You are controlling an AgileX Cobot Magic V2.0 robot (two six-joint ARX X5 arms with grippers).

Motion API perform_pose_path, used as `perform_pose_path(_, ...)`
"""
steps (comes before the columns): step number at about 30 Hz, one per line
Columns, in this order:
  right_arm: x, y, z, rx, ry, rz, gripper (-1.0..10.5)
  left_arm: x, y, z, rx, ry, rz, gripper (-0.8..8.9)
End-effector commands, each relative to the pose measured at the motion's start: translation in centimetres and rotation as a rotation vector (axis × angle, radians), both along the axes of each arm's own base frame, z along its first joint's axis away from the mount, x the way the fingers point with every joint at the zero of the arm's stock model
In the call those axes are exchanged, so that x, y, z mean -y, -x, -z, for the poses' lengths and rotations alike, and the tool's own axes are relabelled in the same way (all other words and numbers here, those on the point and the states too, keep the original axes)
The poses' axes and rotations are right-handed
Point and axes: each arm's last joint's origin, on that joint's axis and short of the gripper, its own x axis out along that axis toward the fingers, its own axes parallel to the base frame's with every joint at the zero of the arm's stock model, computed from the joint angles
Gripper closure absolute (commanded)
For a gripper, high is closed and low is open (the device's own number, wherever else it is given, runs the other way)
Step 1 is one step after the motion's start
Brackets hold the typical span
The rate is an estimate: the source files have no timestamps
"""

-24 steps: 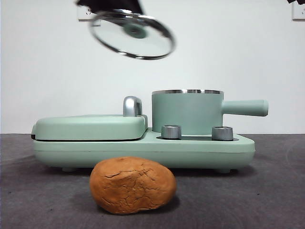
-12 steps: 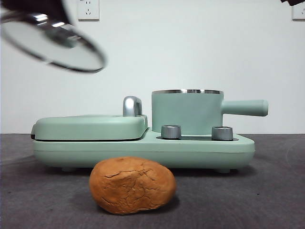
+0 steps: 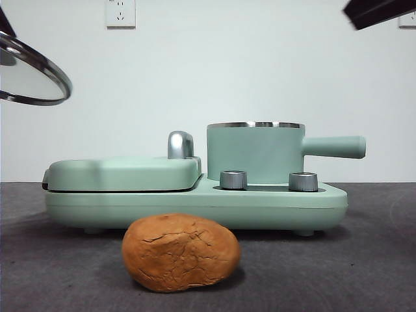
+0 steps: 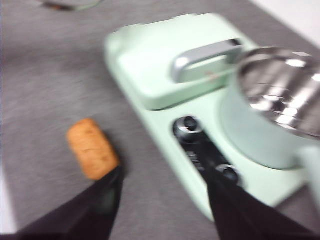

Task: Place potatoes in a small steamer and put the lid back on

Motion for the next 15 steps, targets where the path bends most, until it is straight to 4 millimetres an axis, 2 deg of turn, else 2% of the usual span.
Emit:
perform_pose_path(1,-1.6,-0.4,0.3,-0.018,0.027,-0.091,6.3,-0.1,0.1,-0.8,0.05,0.031,-0.008,8.03)
perform_pose_path(7,-4.8,-1.3,2.4,-0.084,0.124,-0.222,6.3,-0.1,0.1,-0.9,0.052,0.035,-0.012,8.03)
perform_pose_path(15,-8.3,-3.2,5.7,-0.172,0.193,-0.294,6.3,-0.1,0.1,-0.9,0.053,0.036,-0.012,8.03)
